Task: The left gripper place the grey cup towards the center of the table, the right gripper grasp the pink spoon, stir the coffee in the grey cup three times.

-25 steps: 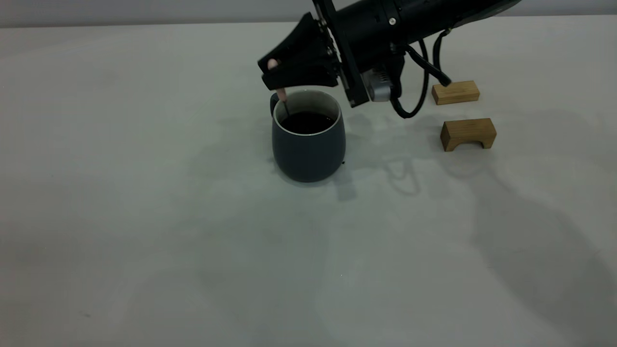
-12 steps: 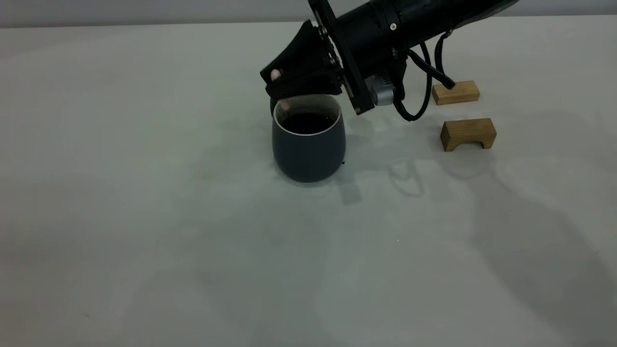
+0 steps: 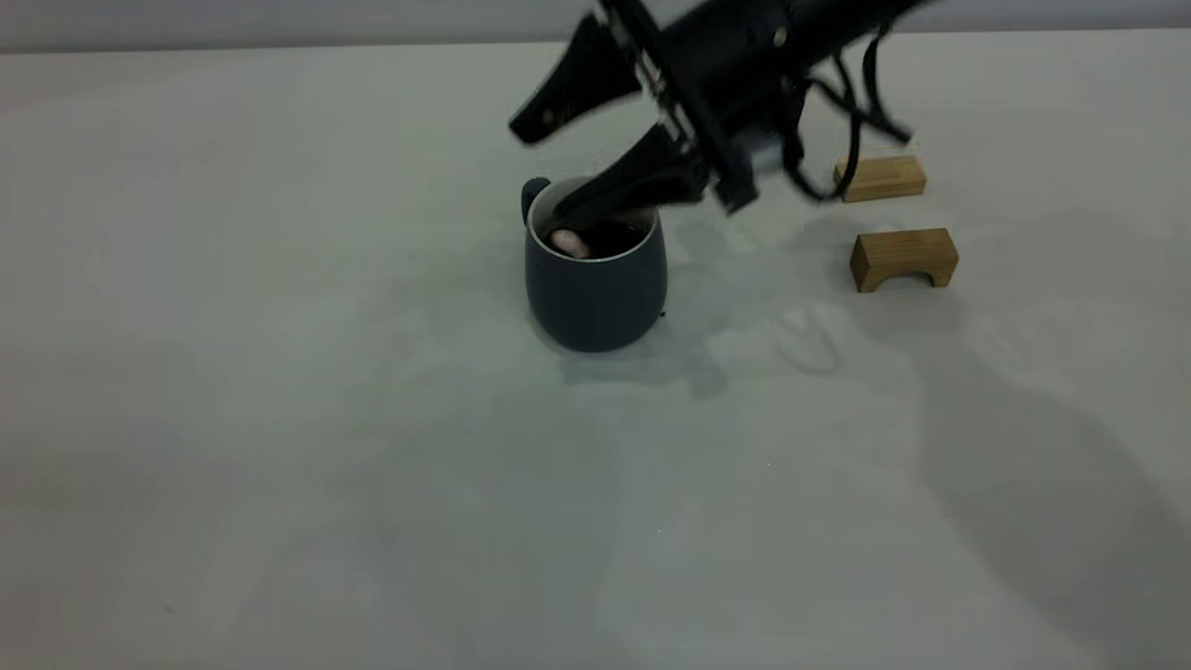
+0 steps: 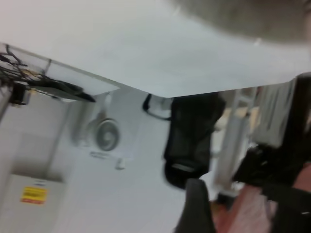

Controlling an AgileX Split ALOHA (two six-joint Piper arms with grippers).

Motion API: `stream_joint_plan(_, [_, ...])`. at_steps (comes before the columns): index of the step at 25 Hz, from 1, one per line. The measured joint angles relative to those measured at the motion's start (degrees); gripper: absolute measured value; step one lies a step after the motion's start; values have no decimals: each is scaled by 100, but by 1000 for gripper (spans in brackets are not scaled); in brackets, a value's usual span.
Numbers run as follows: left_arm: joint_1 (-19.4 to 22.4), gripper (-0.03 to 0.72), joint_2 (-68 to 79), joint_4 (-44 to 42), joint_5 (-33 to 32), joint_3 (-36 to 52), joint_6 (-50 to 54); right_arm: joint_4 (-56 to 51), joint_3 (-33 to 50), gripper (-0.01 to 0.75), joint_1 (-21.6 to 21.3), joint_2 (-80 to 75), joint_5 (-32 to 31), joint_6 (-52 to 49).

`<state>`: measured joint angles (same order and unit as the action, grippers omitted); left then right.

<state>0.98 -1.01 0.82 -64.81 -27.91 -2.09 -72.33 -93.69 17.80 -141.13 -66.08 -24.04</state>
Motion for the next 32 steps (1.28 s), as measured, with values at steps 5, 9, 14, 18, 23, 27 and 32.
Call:
stream_joint_plan(5, [0,434,0,0,0,0,0,1183,0,685,-4,1134,-78,640])
stream_joint_plan(9, [0,434,0,0,0,0,0,2218,0,652,-4,2155,-184,1151])
stream_joint_plan(14, [0,434,0,0,0,0,0,3147,0,557,-4,3225,-306,1413])
stream_joint_plan(18, [0,434,0,0,0,0,0,3272,0,475,-4,3860,-369,1433])
stream_joint_plan(23, [0,434,0,0,0,0,0,3256,0,378,-4,4407,-404,1433])
stream_joint_plan(27, [0,434,0,0,0,0,0,3346,0,307,-11,4727,-429,2037])
stream_joint_plan(32, [0,434,0,0,0,0,0,3938,308,227,27,5581,-431,3571])
